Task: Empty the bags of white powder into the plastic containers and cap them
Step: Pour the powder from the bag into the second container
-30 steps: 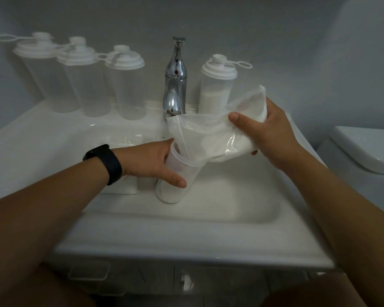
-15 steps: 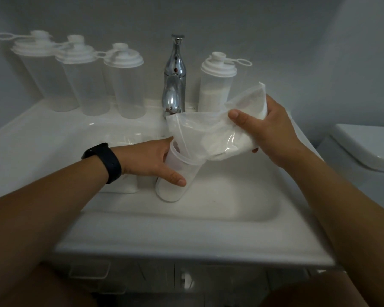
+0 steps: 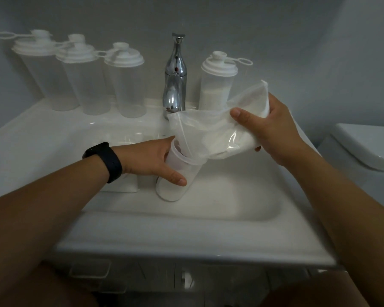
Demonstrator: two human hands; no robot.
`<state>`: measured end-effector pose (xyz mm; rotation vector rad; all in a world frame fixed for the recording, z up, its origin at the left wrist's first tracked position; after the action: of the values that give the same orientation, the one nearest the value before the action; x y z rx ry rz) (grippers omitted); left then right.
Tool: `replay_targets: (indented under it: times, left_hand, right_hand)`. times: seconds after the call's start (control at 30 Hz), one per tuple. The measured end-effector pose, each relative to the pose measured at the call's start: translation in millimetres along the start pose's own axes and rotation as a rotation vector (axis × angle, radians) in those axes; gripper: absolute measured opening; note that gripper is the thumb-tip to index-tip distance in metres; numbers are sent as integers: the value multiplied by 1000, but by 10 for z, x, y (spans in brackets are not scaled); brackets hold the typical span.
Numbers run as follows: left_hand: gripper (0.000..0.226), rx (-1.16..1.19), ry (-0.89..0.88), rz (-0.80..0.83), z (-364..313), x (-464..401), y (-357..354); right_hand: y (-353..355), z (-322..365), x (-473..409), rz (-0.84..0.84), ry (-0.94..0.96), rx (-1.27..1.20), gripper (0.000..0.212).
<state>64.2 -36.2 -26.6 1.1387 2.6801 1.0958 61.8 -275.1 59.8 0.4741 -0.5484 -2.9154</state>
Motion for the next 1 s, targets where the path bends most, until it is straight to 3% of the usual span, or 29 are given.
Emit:
replay_targets:
  times: [0.33,0.87,1.0]
  left_hand:
    - [92,-17,9,1,30,-11,8]
    - [77,12,6,11,-37,18,-10]
    - [85,-3,15,2,-18,18,0]
  right_hand:
    - [-5,-1,-2,14,-2,11,28]
    - [-6,4,7,-8,4,-9,26]
    - [-23,-5,7,8,-4,5,28]
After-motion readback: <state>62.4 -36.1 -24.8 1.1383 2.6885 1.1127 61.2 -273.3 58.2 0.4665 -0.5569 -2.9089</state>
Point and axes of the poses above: each hand's wrist, its own x-axis away from the middle knuckle, its own y-axis out of the back of the hand, z = x × y, the point moved 6 cm from there along -x, towards the middle knuckle, and after that the axes turned 8 degrees about z, right-handed, at the moved point
